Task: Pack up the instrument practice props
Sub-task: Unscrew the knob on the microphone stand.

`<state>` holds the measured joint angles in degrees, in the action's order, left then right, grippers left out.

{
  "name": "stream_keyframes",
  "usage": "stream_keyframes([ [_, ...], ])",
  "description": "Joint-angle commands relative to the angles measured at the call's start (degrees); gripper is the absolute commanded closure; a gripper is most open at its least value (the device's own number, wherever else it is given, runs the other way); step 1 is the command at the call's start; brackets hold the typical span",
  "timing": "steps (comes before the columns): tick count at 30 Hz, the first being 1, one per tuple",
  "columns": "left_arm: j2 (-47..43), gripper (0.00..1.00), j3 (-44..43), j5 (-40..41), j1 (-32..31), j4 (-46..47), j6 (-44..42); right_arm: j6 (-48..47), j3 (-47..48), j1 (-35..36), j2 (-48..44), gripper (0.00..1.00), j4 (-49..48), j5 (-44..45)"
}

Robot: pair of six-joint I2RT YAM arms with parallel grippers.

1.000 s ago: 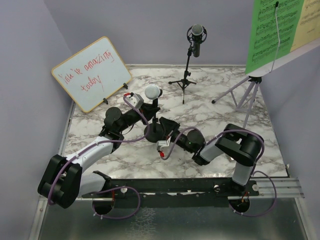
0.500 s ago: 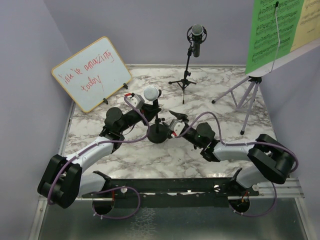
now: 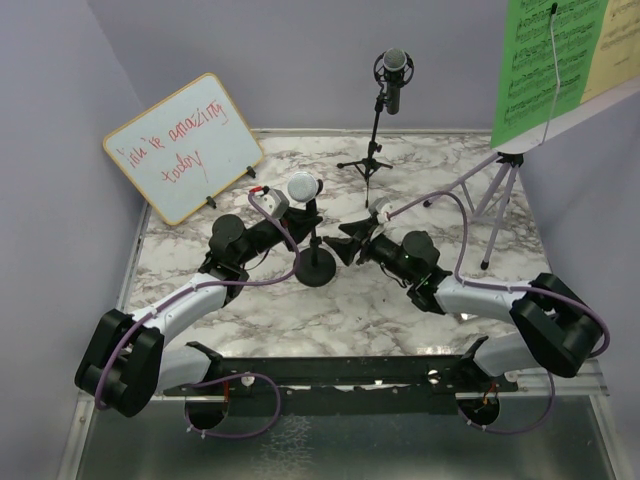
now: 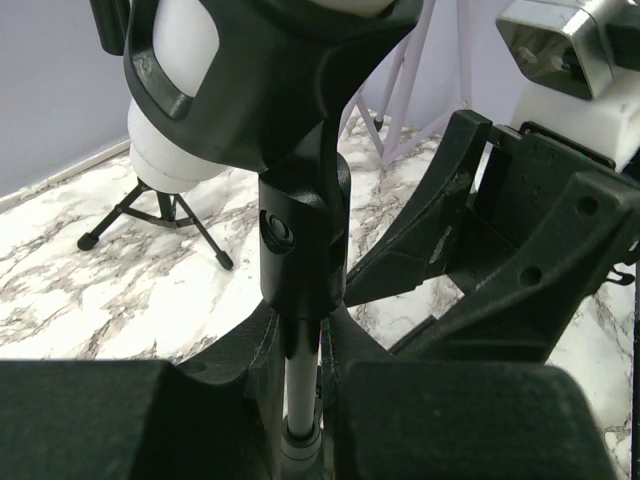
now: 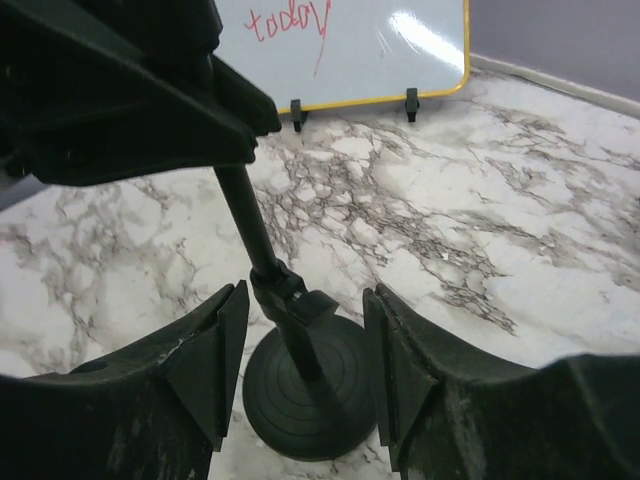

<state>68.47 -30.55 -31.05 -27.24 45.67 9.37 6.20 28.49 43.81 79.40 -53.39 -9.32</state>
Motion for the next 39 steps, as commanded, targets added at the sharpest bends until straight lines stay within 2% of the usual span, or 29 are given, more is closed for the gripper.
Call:
stream_keyframes([
  [1,-0.63,1.00,-0.83,-2.43,-0.24,-3.27,1.16,8.39,3.30,-0.19,2.04,0.47,1.92,4.09],
  [5,-0.71,1.00,-0.79,-2.52,-0.27,-3.31,1.10,9.67,4.22,-0.30,3.71,0.50,2.66,4.95],
  [10,-0.78,1.00,-0.81,-2.60,-0.27,-3.26,1.09,9.47,2.79,-0.30,6.48,0.60,1.03,8.25],
  [14,-0.67,1.00,-0.83,-2.79,-0.27,-3.26,1.18,9.85,1.57,-0.28,8.99,0.65,-1.14,6.16],
  [21,-0.44,1.00,-0.83,-2.58,-0.25,-3.26,1.14,9.62,0.33,-0.30,9.85,0.65,-1.72,1.33],
  [26,-0.32,1.00,-0.92,-2.57,-0.27,-3.30,1.18,8.65,-1.81,-0.26,9.65,0.59,-3.48,-2.49],
  [34,-0.43,1.00,-0.92,-2.62,-0.26,-3.31,1.28,7.05,-3.44,-0.31,11.38,0.59,-5.70,-0.17],
  [39,-0.28,1.00,-0.83,-2.36,-0.27,-3.27,1.27,5.44,-4.13,-0.28,12.09,0.57,-8.03,-4.67],
])
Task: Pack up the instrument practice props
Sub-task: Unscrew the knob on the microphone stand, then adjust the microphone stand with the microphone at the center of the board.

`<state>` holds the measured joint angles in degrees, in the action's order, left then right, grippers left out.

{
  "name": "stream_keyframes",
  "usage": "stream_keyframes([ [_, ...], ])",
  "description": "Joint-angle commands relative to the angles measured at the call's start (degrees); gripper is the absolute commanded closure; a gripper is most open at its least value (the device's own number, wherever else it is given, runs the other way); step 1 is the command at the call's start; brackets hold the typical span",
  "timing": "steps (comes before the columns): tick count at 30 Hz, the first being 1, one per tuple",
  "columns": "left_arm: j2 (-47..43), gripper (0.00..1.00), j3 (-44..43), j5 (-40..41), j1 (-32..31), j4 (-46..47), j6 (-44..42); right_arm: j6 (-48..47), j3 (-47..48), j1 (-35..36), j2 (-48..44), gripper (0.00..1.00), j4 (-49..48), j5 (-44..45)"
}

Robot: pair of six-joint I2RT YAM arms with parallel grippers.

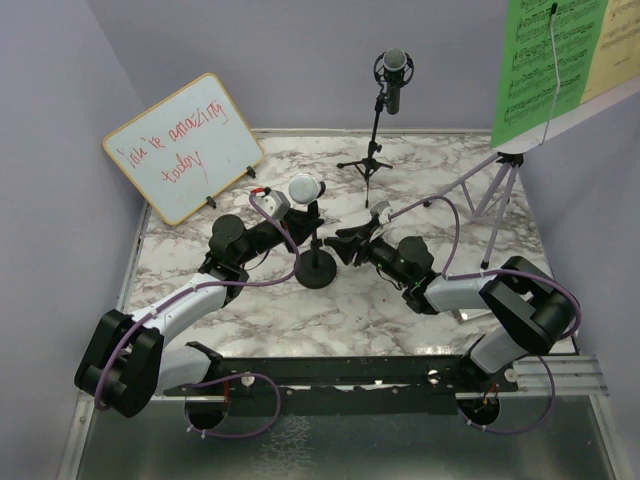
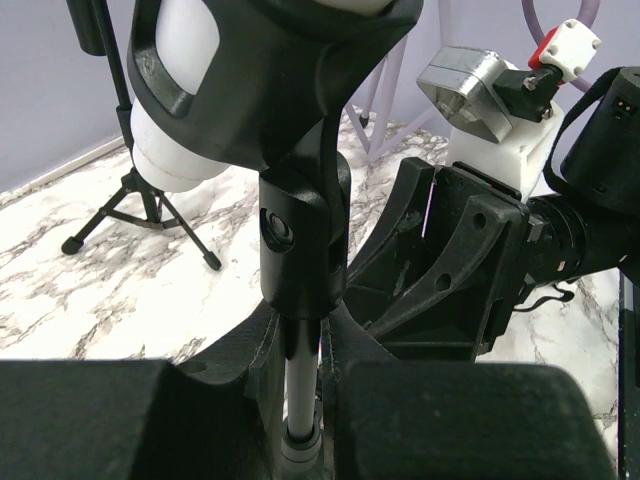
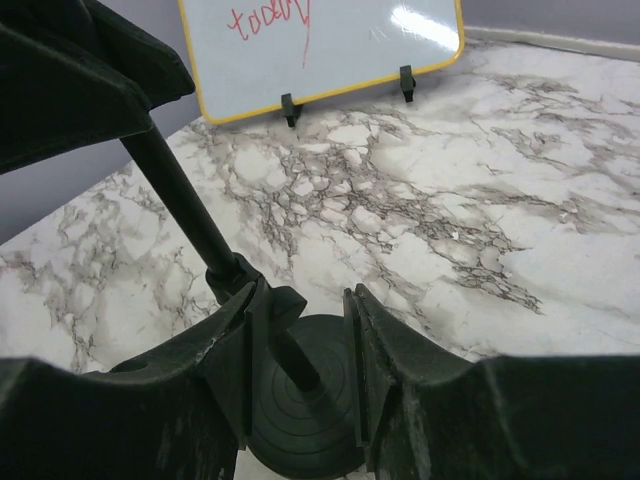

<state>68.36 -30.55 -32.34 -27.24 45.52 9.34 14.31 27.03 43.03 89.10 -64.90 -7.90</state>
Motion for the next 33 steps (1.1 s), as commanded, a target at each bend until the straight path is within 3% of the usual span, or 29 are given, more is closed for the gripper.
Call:
stream_keyframes([
  [1,-0.04,1.00,-0.91,-1.05,-0.27,-3.15,1.29,-3.28,-2.74,0.48,2.35,0.56,3.28,-7.04],
  [6,0.59,1.00,-1.07,-1.24,-0.27,-3.15,1.30,-6.45,-3.46,0.48,1.10,0.52,3.20,-7.96],
  [12,0.63,1.00,-1.02,-1.19,-0.27,-3.13,1.05,-7.50,-3.80,0.48,0.49,0.50,4.13,-0.26],
  [24,1.66,1.00,-0.88,-1.76,-0.27,-3.14,0.12,-9.29,-1.87,0.48,-0.88,0.44,-1.91,-11.78],
  [33,3.57,1.00,0.52,-0.75,-0.43,-3.07,-0.99,-10.23,-0.05,0.48,-0.20,0.42,-6.08,-14.10],
])
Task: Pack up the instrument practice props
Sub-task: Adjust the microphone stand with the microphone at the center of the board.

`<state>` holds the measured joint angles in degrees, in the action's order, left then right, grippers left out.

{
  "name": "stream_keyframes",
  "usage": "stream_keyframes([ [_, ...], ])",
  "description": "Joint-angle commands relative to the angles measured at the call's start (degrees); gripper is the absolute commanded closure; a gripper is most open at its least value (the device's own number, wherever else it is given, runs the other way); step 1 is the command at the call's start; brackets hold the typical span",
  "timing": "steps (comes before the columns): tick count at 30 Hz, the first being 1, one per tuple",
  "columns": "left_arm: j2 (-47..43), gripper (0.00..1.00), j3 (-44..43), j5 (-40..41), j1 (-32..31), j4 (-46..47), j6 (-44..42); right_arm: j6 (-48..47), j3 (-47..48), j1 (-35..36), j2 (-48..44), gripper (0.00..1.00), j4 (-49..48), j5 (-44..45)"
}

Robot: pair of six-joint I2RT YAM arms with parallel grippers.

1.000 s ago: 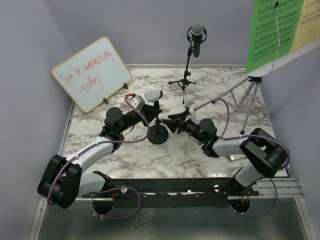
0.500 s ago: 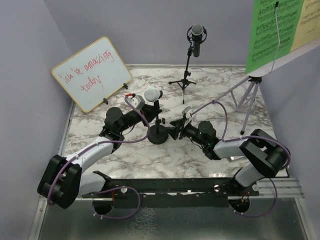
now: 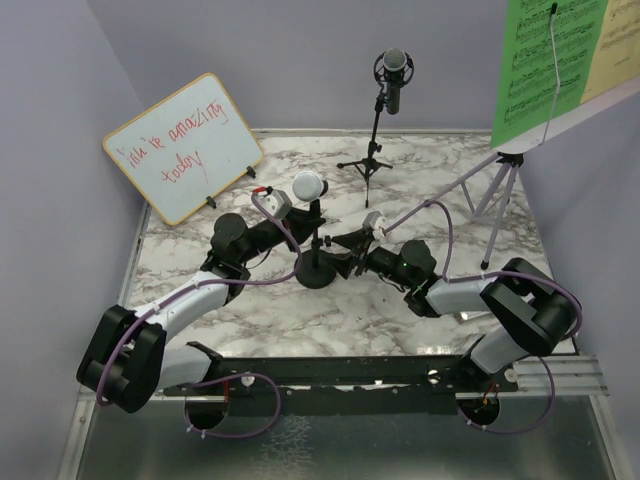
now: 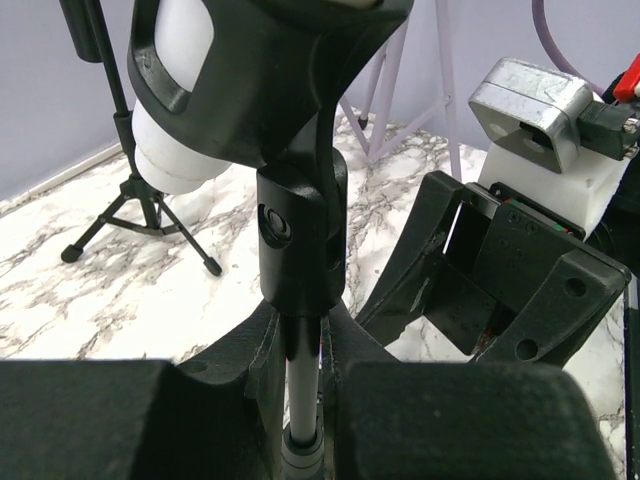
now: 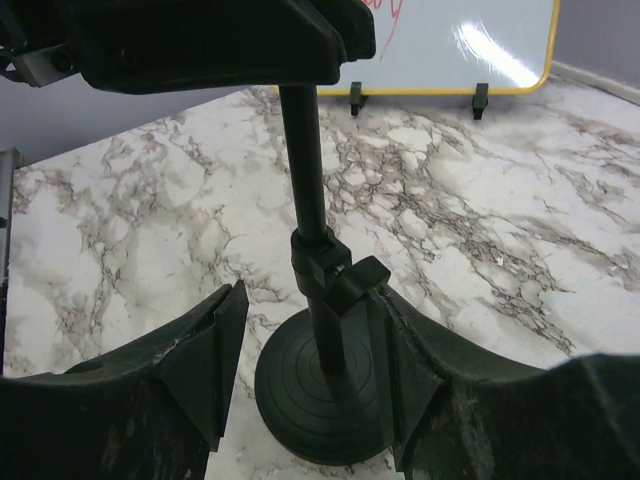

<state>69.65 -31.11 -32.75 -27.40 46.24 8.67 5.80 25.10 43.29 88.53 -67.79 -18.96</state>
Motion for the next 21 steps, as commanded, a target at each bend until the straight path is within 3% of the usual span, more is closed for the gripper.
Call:
stream_keyframes([
  [1,2.47,1.00,1.44,0.15,-0.33,-3.74,-0.32,-1.83,2.03,0.22,0.28,0.42,-3.30,-3.07],
  [11,3.17,1.00,5.60,3.49,-0.45,-2.76,-1.22,-0.89,2.33,0.22,-2.77,0.42,-4.51,-1.64],
  [21,3.42,1.00,7.12,3.65,-0.46,-0.95,-1.02,2.03,5.88,0.22,-8.60,0.42,1.83,-0.96],
])
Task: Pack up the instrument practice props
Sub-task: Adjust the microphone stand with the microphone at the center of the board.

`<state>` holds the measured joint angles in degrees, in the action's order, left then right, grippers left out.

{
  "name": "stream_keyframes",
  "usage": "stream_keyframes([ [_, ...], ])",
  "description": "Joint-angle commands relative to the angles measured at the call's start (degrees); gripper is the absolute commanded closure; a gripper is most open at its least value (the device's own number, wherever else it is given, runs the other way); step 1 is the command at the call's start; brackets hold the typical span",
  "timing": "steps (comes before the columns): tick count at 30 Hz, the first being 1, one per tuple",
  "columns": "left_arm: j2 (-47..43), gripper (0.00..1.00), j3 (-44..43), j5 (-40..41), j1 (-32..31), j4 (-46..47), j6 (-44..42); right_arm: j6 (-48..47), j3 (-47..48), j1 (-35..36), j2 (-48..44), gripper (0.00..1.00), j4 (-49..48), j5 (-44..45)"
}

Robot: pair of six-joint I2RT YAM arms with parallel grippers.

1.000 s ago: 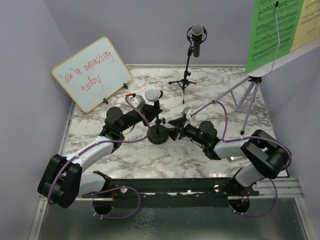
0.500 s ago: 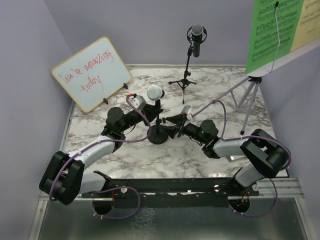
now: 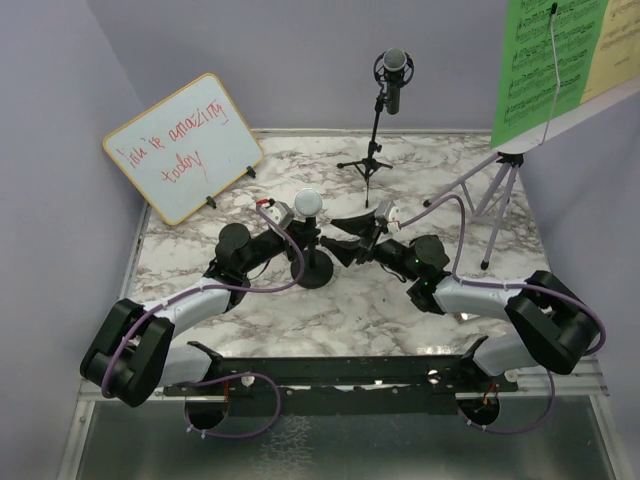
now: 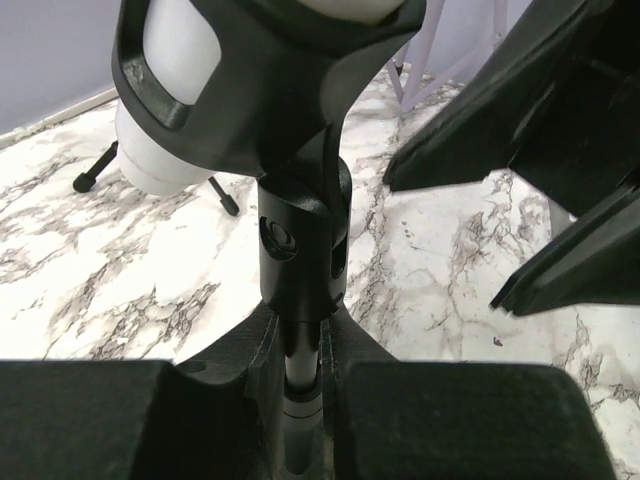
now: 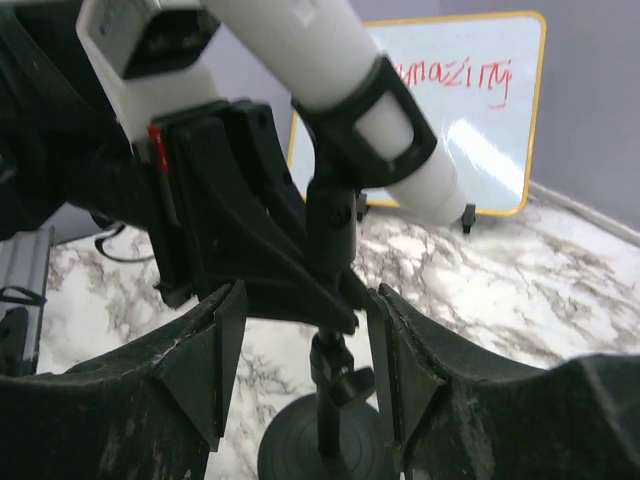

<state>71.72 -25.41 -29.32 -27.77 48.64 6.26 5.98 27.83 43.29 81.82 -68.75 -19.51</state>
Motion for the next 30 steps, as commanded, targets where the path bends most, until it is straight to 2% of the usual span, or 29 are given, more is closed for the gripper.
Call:
stream_keyframes([
  [1,1.45,1.00,1.41,0.09,-0.09,-3.18,1.45,2.19,4.11,0.22,-1.92,0.42,3.68,-0.58],
  [8,1.81,1.00,1.50,-0.64,-0.05,-2.35,1.48,5.65,9.36,0.32,2.02,0.44,5.49,1.01],
  [20,2.23,1.00,1.24,-2.20,-0.11,-1.32,1.56,8.13,14.14,0.75,9.65,0.52,6.89,2.17],
  [22,2.59,1.00,1.24,-2.50,-0.17,-1.04,1.58,7.83,15.01,0.83,10.16,0.57,7.55,1.94],
  [25,2.66,1.00,1.37,-3.06,-0.18,-0.92,1.39,6.96,15.12,0.76,10.53,0.74,7.81,2.04],
  [30,-0.18,0.76,2.56,-2.16,-0.12,-0.92,0.46,3.05,13.73,0.75,10.63,0.95,9.38,1.94],
])
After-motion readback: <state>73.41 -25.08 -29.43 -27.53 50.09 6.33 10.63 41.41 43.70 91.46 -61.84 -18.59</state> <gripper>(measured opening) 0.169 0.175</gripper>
